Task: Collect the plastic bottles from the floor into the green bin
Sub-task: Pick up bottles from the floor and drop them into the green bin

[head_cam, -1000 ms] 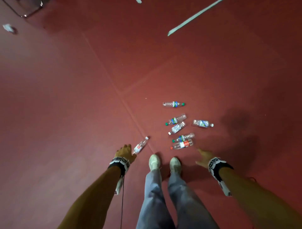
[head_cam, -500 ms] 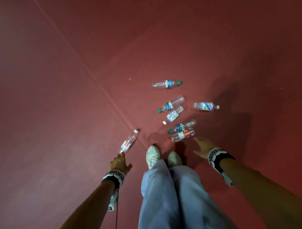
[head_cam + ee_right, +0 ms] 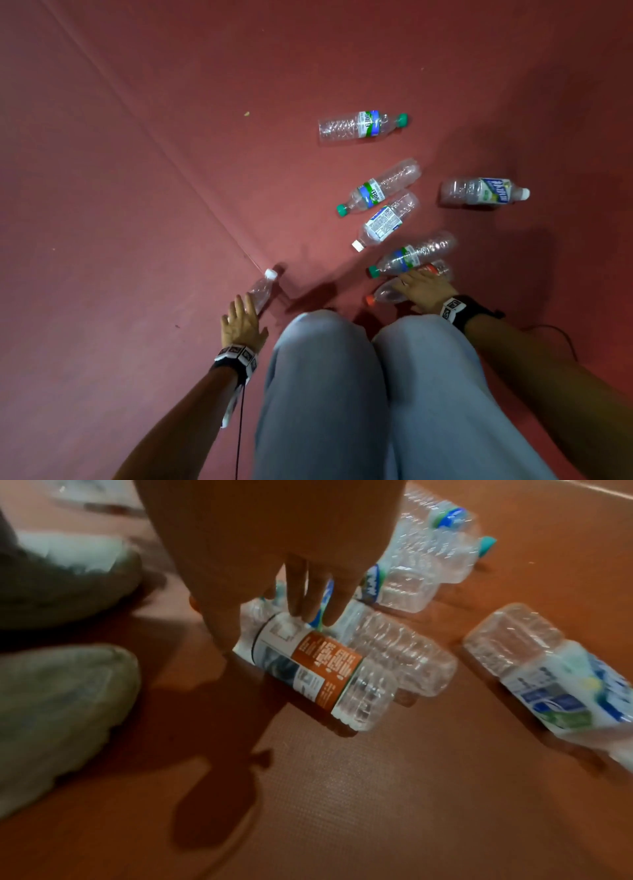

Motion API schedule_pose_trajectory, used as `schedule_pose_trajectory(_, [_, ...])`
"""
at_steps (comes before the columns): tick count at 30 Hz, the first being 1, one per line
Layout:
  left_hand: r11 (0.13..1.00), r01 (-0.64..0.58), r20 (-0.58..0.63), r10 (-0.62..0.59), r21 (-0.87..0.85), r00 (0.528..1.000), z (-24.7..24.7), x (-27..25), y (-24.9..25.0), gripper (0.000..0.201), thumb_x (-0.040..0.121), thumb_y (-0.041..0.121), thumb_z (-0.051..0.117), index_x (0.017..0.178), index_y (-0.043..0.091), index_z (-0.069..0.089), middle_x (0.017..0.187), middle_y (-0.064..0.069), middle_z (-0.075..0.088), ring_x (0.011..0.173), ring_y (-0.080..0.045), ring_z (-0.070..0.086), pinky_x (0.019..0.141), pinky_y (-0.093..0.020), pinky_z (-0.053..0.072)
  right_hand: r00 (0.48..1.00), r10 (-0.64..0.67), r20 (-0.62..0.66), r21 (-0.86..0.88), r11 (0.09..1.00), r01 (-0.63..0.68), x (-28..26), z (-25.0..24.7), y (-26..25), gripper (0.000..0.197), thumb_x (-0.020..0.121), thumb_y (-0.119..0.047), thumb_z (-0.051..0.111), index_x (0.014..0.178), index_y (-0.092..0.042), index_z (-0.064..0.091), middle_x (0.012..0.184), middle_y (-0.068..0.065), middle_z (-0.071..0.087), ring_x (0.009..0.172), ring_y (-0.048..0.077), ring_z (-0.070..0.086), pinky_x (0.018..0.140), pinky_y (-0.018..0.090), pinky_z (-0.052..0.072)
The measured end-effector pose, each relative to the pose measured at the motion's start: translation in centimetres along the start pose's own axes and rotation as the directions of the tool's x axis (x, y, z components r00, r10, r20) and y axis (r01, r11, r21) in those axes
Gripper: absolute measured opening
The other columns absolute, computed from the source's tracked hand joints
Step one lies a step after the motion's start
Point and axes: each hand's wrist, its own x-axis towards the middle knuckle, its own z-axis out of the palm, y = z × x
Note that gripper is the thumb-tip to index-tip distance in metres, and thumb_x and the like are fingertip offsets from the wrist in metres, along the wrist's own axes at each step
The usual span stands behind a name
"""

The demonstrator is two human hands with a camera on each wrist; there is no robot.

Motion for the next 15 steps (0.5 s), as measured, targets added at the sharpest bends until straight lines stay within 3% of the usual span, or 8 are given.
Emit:
schedule_pose_trajectory(3, [0.996,0.05,-0.01,-0.051,-0.075,0.999,1.7,3.0,-0.3,0.087,0.092,0.052,0.064,0.155,0.002,0.029,0.144,-0.015,0.049,0.129,-0.033,0.052,0.1,-0.048,0.047,0.999,-0.009,-0.033,-0.088,0.996,0.006,2.5,1.4,0.2,0.066,0.093,-0.025,0.057,0.154,-0.021,0.032,0.148,0.007,0.045,0.136,0.03,0.041,0.107,0.042,0.034])
schedule_pose_trajectory(6, [0.982,0.1,0.01,-0.099,-0.158,0.995,2.4,4.5,-0.4,0.07,0.096,0.043,0.062,0.147,0.002,0.038,0.125,-0.015,0.058,0.107,-0.035,0.063,0.085,-0.048,0.053,0.999,0.043,-0.006,-0.085,0.995,-0.043,3.8,1.2,0.1,0.06,0.101,-0.04,0.046,0.155,-0.02,0.031,0.151,0.007,0.043,0.138,0.031,0.04,0.109,0.042,0.032])
schedule_pose_trajectory(8, [0.984,0.118,0.06,-0.111,-0.137,0.992,1.7,4.2,-0.3,0.059,0.098,0.045,0.056,0.14,0.007,0.038,0.122,-0.011,0.054,0.108,-0.032,0.061,0.087,-0.047,0.053,0.999,0.042,0.032,-0.068,0.997,-0.04,3.8,0.3,0.2,0.062,0.099,-0.041,0.05,0.154,-0.021,0.032,0.151,0.007,0.043,0.138,0.03,0.041,0.109,0.043,0.033])
schedule_pose_trajectory(11, [0.985,0.123,0.112,-0.11,-0.119,0.988,-0.8,2.0,-0.2,0.058,0.101,0.045,0.048,0.143,0.009,0.032,0.131,-0.012,0.045,0.118,-0.034,0.057,0.092,-0.047,0.051,0.997,0.075,0.038,0.036,0.996,-0.076,2.0,-1.9,0.4,0.061,0.095,-0.032,0.056,0.151,-0.026,0.033,0.149,0.004,0.045,0.135,0.028,0.046,0.109,0.043,0.038])
schedule_pose_trajectory(15, [0.975,0.116,0.121,-0.094,-0.191,0.988,-5.1,-3.1,-0.8,0.072,0.096,0.037,0.062,0.15,0.01,0.022,0.133,-0.014,0.037,0.112,-0.039,0.061,0.083,-0.048,0.052,0.987,0.157,0.01,0.16,0.975,-0.157,-3.4,-6.8,0.0,0.064,0.09,-0.024,0.062,0.149,-0.031,0.036,0.141,-0.002,0.05,0.129,0.023,0.051,0.102,0.037,0.04])
